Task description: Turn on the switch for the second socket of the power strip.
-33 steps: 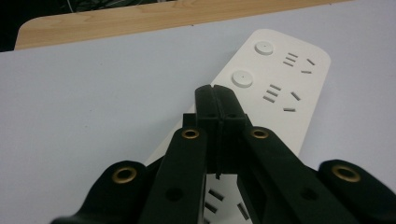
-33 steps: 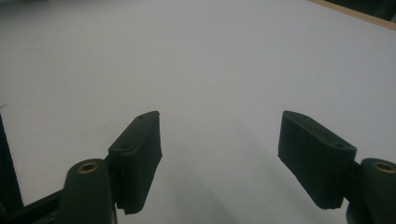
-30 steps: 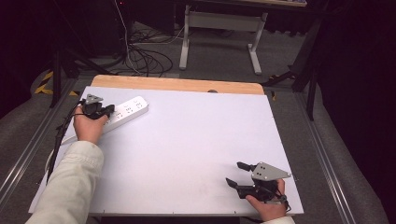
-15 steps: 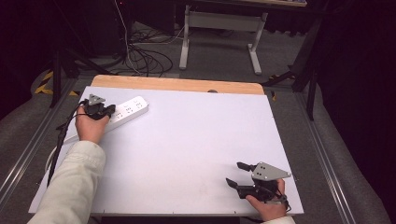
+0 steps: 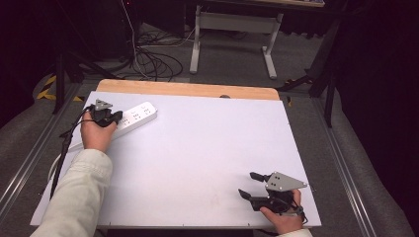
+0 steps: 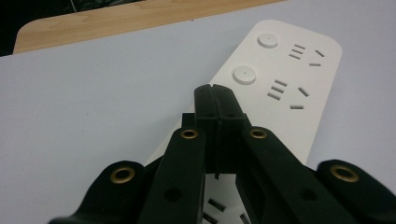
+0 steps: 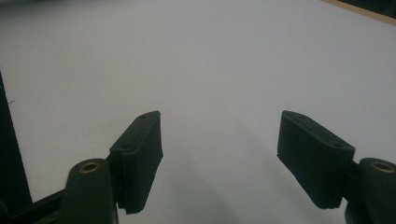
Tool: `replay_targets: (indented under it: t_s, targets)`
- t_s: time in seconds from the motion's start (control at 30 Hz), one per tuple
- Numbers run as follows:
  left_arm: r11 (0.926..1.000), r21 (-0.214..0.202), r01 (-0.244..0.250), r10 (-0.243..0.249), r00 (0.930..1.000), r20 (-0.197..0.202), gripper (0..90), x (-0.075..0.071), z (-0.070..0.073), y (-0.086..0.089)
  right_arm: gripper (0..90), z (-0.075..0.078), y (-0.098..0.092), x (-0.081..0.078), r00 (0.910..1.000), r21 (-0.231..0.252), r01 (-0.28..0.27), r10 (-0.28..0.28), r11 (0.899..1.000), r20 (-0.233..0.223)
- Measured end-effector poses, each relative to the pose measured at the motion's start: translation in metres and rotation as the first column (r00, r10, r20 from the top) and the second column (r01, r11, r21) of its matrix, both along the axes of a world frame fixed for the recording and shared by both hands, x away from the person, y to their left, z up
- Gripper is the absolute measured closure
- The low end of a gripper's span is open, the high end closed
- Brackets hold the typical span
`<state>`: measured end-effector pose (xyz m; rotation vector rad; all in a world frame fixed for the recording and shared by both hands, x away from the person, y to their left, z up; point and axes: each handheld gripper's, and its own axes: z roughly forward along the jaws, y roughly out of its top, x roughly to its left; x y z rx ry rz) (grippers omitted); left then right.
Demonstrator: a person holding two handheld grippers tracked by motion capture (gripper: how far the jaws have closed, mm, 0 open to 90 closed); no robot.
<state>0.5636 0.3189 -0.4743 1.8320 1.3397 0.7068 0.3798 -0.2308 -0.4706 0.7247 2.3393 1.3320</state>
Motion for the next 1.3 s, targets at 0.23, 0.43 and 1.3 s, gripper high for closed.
replay_targets:
  t_s: [0.23, 0.43, 1.3]
  targets:
    - [0.9998, -0.012, -0.014, 0.013, 0.9999, -0.008, 89.9, 0.0016, -0.0002, 0.0006, 31.4, -0.0004, -0.0002, -0.0001, 1.0000, -0.004, -0.004, 0.004, 1.000, -0.002]
    - [0.9997, -0.014, -0.018, 0.018, 0.9998, -0.003, 90.0, 0.0024, -0.0014, 0.0009, 31.5, -0.0008, 0.0000, 0.0002, 1.0000, -0.005, -0.004, 0.004, 1.000, -0.001]
    - [0.9985, 0.033, -0.044, 0.046, 0.9978, -0.047, 90.0, 0.0056, 0.0033, -0.0056, 31.4, -0.0008, -0.0009, -0.0009, 1.0000, -0.003, -0.002, 0.002, 1.000, -0.003]
